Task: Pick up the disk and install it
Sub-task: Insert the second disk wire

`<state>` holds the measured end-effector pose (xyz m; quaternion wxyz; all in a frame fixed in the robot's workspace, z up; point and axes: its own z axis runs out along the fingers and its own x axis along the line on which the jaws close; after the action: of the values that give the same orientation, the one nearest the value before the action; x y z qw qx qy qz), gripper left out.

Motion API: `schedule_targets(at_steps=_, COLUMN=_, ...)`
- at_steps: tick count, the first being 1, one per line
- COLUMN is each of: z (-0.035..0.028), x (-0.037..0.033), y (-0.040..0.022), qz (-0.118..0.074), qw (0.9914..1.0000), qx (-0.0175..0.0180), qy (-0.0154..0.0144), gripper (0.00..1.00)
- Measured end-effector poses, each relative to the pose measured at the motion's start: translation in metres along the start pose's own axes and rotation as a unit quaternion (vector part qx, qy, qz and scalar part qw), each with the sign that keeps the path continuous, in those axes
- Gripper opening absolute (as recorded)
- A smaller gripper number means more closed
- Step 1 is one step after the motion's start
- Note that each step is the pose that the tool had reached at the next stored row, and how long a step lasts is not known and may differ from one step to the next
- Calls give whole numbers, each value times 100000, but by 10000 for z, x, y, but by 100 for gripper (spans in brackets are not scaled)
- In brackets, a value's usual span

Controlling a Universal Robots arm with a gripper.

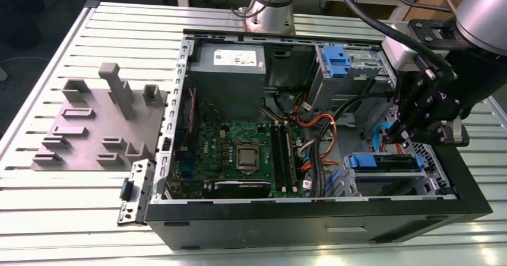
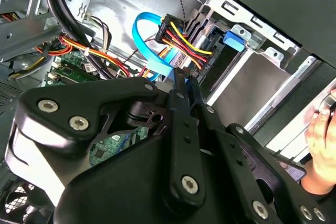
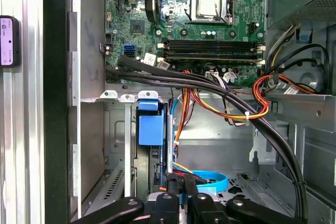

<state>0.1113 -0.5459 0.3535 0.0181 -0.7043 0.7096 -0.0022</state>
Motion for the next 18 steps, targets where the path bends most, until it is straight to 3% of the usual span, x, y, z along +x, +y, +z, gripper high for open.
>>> schedule_targets(at_steps=3, z=1, x=15, y=16, qz=-91, qw=100000, qx=76, qy=-9, gripper=16)
schedule_targets(at_steps=8, z=22, x=26, y=55, qz=-339, qw=99989, qx=1472, qy=-27, gripper=16)
schedule_targets(at_steps=13, z=48, x=80, y=96, qz=-640, qw=99979, qx=1927, qy=-36, gripper=16)
schedule_targets(at_steps=18, z=71, x=122, y=130, qz=-943, qw=99960, qx=2670, qy=-61, gripper=16)
